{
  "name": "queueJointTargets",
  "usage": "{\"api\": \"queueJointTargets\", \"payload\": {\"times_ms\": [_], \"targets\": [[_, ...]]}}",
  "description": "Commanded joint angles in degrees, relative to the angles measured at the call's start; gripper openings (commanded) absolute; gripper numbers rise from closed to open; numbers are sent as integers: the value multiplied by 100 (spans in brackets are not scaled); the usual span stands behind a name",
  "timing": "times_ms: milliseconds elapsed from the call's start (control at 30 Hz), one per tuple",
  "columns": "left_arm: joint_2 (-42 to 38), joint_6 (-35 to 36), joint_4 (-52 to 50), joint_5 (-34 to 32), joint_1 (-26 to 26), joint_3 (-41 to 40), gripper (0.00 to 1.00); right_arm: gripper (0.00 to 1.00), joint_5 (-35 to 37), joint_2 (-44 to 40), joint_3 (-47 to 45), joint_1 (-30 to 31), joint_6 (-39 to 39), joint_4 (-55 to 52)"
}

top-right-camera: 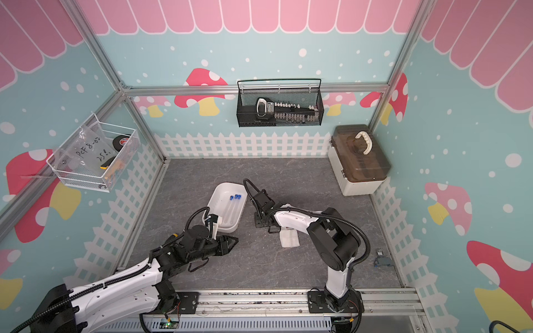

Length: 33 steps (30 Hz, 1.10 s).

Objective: Wipe the exteriors of test tubes
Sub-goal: Pick up the test tube at the center of the board.

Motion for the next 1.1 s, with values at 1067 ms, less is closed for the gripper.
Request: {"api": "queueJointTargets", "payload": {"times_ms": [1067], "targets": [[1630, -389, 1155, -102, -12, 1138, 53, 12, -1247, -3500, -2626, 32, 641, 783]]}}
